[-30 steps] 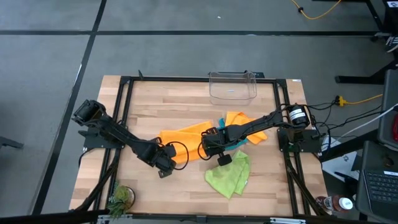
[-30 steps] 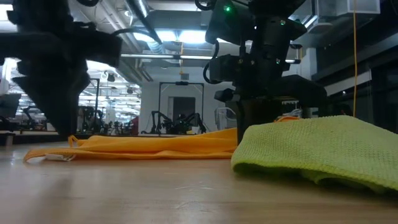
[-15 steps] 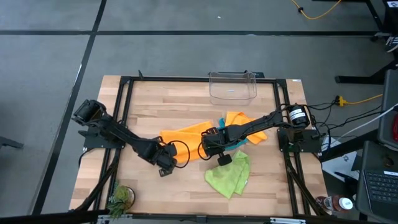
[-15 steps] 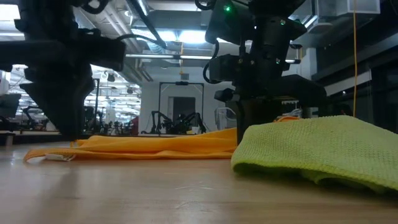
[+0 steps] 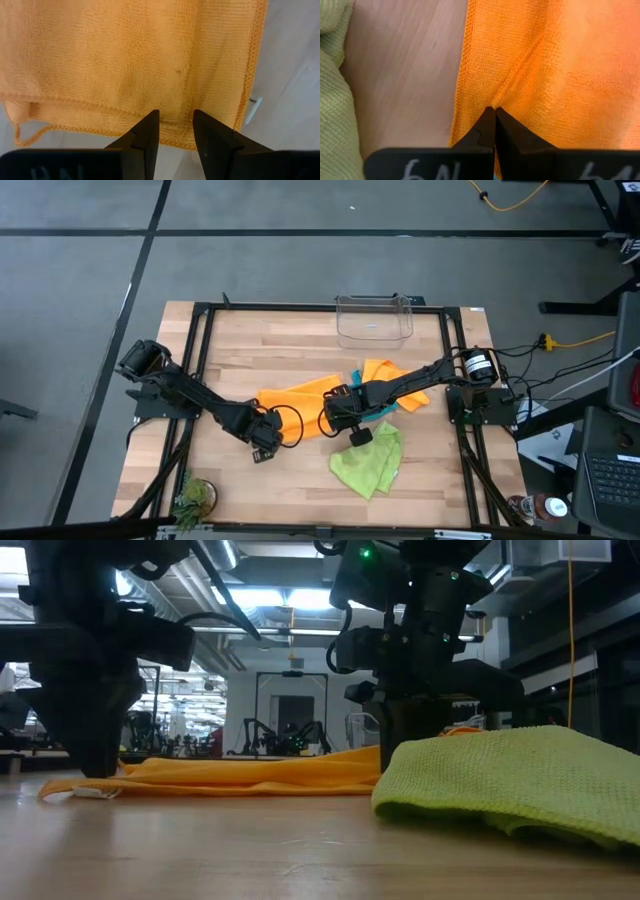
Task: Fold microfiber towels
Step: Fold the left yellow microfiber cloth
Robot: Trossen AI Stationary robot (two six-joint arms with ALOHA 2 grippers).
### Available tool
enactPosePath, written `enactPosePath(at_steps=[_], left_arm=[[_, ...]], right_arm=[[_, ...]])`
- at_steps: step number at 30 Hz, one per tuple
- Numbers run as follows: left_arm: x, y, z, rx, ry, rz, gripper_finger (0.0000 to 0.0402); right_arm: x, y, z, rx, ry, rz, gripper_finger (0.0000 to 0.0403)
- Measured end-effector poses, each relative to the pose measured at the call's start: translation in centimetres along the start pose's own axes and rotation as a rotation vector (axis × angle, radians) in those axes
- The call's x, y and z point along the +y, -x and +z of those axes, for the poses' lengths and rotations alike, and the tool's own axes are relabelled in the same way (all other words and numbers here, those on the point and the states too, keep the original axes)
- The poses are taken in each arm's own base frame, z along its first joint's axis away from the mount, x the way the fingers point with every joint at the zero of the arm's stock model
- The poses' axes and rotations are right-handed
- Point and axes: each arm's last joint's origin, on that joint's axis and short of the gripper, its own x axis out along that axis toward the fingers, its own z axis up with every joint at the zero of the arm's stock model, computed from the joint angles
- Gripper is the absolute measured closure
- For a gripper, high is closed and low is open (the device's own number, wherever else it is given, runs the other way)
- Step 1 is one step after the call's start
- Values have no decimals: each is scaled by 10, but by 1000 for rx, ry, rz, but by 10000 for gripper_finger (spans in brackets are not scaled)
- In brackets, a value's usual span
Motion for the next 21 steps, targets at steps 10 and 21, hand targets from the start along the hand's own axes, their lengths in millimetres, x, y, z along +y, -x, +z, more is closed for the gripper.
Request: enactPosePath(at_steps=[10,21], left_arm=[[0,0,0,-18,-147,20,289],[-2,-4,-1,-43,-259,-9,289]], right_arm=[[0,0,0,0,0,0,398],[0,0,0,0,0,0,398]])
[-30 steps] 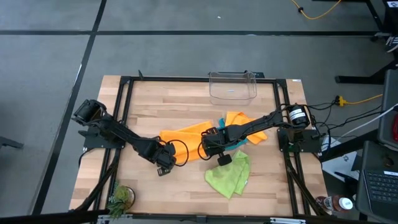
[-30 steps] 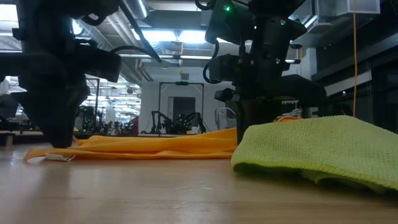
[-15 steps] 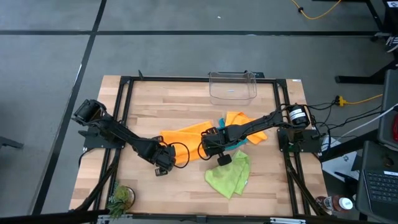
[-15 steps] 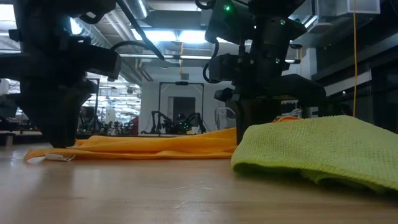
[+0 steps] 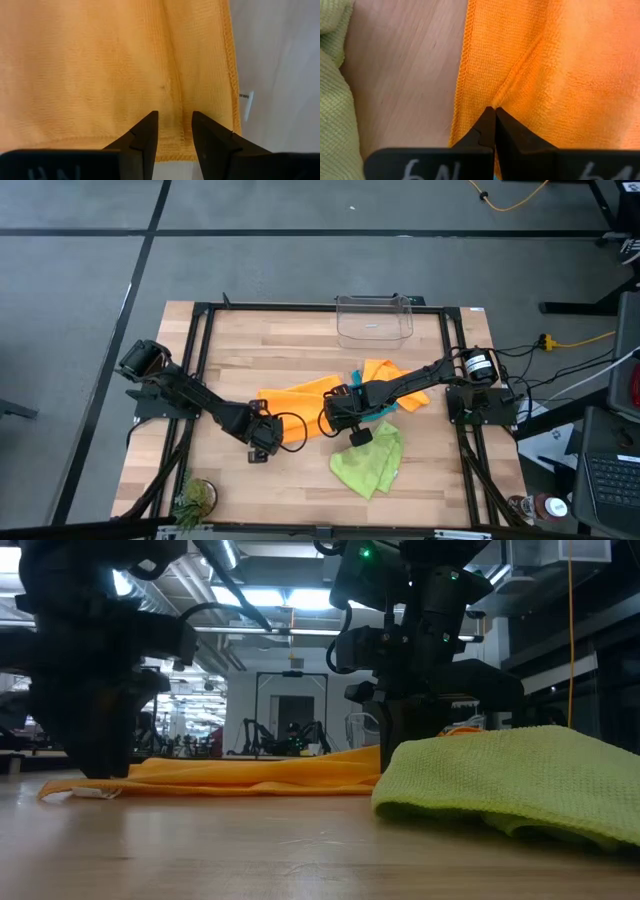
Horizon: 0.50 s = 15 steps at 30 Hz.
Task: Fold microfiber towels
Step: Fold the left yellow microfiber cloth
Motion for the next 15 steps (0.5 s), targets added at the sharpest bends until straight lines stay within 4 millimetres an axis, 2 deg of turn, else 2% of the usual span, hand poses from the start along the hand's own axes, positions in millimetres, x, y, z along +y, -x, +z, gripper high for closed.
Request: enactPosePath(at_steps=[4,15], left_arm=[[2,-4,-5,20,4,3,289],[2,-5,-5,6,54,12,294]], right_arm=[[0,0,0,0,0,0,398],[0,0,0,0,0,0,398]])
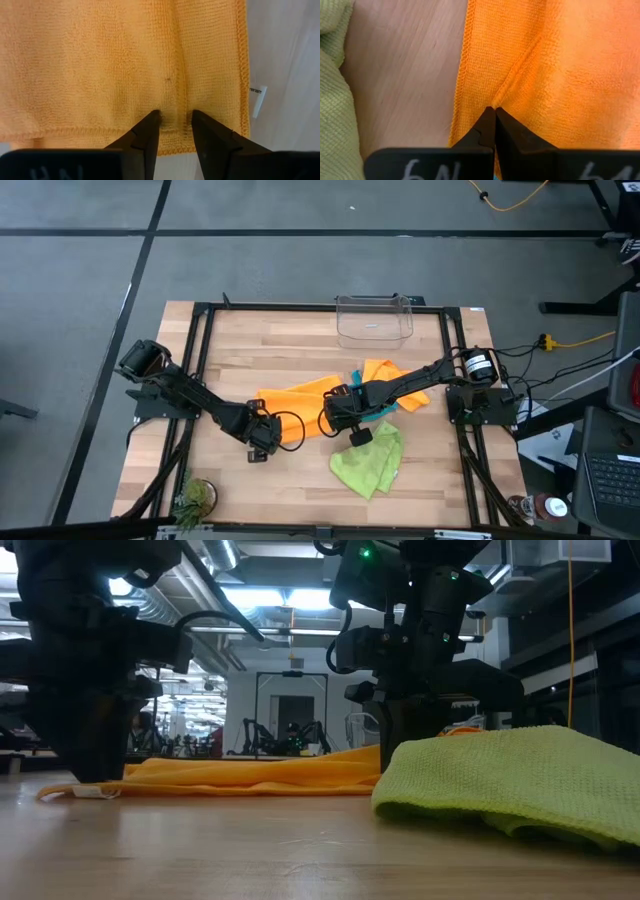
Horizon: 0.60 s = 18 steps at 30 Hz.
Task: Fold microfiber towels
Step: Fold the left yellow microfiber cloth
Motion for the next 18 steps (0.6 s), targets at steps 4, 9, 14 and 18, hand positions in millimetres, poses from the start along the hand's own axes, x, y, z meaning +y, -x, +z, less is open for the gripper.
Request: enactPosePath(at_steps=[4,9,14,18], left_arm=[[0,0,0,-2,4,0,302],[0,2,2,-1,4,-2,314],[-3,8,8,-8,0,-8,316],[-3,8,8,-2,-1,-9,317]], right_arm=[[0,0,0,0,0,0,398],[0,0,0,0,0,0,398],[0,0,0,-1,0,5,398],[0,0,0,-2,0,7,398]])
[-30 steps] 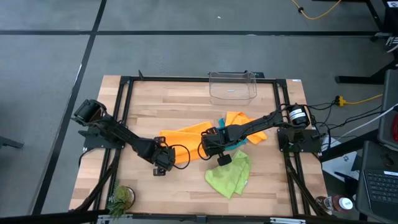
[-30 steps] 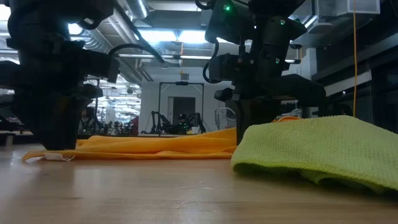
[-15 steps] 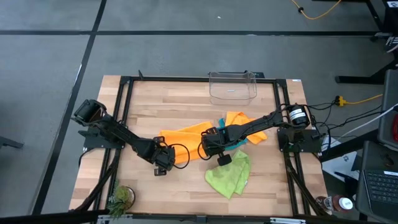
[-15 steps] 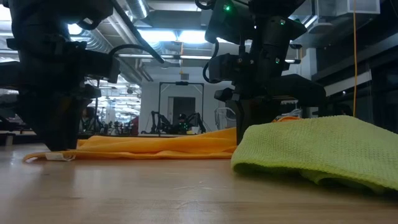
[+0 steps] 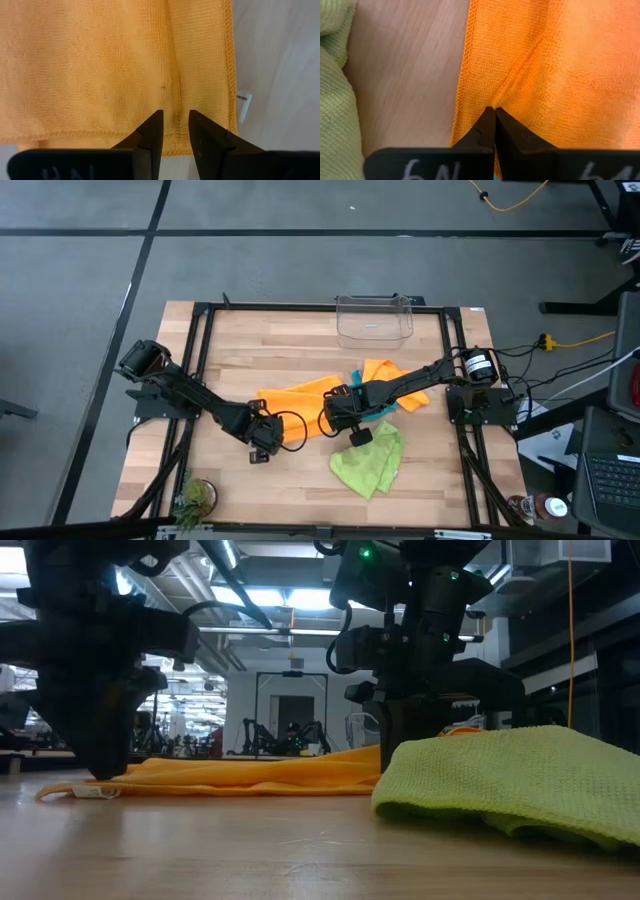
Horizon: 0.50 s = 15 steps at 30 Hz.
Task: Fold microfiber towels
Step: Fold the left yellow microfiber cloth
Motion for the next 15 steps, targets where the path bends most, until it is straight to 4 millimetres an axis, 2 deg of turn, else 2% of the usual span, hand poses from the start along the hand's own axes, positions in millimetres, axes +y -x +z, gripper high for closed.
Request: enactPosePath(at_steps=[15], left_arm=[[2,-4,-5,30,-2,2,311]], right_arm=[[0,0,0,1,0,1,398]])
